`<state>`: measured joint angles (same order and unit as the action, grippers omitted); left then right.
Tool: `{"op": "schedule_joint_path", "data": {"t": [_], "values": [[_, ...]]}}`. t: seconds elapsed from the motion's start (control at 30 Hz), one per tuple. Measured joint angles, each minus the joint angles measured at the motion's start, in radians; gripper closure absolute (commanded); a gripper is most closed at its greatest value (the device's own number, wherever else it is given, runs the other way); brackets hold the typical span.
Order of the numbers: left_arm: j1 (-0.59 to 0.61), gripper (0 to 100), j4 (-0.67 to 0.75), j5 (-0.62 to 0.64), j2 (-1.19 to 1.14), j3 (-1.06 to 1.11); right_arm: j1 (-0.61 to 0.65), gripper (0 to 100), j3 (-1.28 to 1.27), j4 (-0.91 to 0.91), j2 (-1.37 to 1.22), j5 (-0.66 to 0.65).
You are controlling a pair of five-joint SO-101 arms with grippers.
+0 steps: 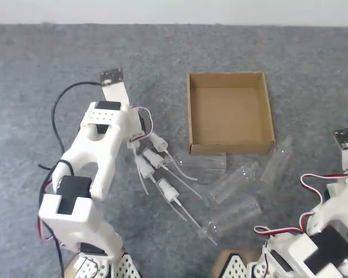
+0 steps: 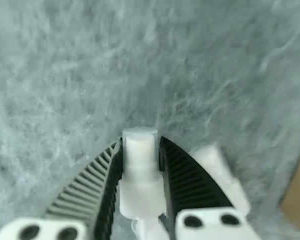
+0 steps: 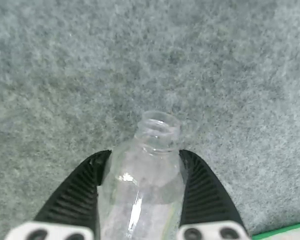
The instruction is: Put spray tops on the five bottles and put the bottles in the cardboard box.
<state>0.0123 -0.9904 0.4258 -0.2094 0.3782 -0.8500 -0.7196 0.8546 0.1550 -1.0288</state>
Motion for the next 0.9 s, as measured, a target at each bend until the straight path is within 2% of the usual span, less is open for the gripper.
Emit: {"op": "schedule_joint_path", "data": {"t": [0.13, 0.33, 0.43, 0.63, 0.8, 0.9], "values": [[0.000, 93, -0.087, -0.025, 0.000, -0.109, 0.000, 99.2, 0.000, 0.000, 0.000, 0.000], [0.021, 97, -0.328, -0.293, 0.000, -0.290, 0.000, 99.1, 0.000, 0.000, 0.000, 0.000], [0.063, 98, -0.384, -0.423, 0.011, -0.301, 0.000, 99.1, 0.000, 0.000, 0.000, 0.000], [0.121, 98, -0.339, -0.566, 0.212, -0.091, 0.000, 99.1, 0.000, 0.000, 0.000, 0.005], [0.124, 98, -0.163, -0.637, 0.328, 0.212, 0.015, 98.8, 0.000, 0.000, -0.006, 0.008], [0.118, 98, -0.052, -0.661, 0.330, 0.321, 0.028, 98.7, 0.000, 0.000, -0.006, 0.074]]}}
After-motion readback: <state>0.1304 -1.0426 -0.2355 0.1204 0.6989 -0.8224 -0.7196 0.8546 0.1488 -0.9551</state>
